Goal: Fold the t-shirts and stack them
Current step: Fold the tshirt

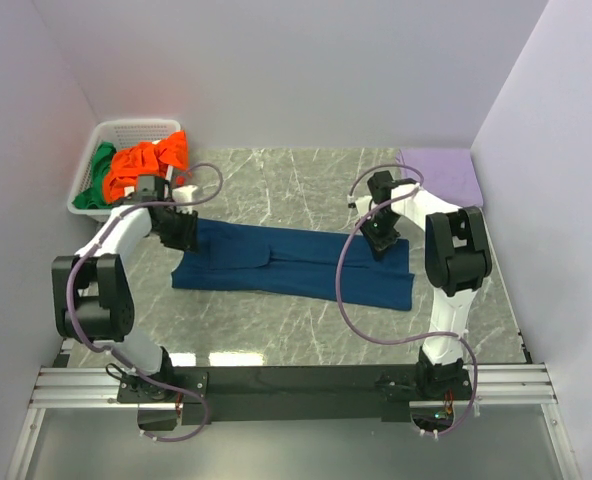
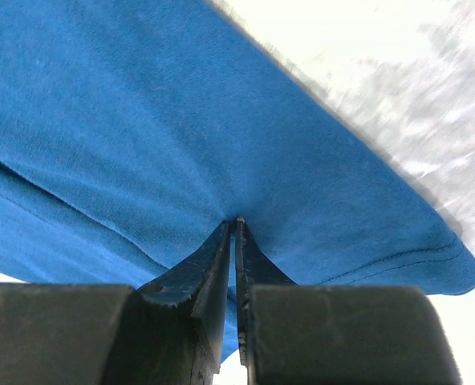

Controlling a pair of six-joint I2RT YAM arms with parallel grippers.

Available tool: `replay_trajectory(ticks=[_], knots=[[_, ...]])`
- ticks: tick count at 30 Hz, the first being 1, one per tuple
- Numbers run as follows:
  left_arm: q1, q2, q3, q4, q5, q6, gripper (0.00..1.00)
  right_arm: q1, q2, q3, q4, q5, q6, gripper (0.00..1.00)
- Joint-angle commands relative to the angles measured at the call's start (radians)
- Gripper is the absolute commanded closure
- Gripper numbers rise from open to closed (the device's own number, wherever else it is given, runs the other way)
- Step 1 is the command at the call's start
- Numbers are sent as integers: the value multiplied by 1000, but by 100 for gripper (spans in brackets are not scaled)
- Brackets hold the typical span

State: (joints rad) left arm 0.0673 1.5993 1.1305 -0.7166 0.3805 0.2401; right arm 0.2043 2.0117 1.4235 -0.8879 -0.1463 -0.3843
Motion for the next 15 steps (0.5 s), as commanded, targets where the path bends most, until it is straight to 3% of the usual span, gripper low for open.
replay_trajectory(ticks=[1,10,15], knots=[[-53,39,0,55,-37,-137,72,-14,-31,-83,-28,27,-30,87],[-133,204,37,155,-112,-213,82,-11,-122,-261,-46,-41,-44,88],[-139,445,323,138,-181,-156,84,32,-146,-328,-77,-145,-47,88]])
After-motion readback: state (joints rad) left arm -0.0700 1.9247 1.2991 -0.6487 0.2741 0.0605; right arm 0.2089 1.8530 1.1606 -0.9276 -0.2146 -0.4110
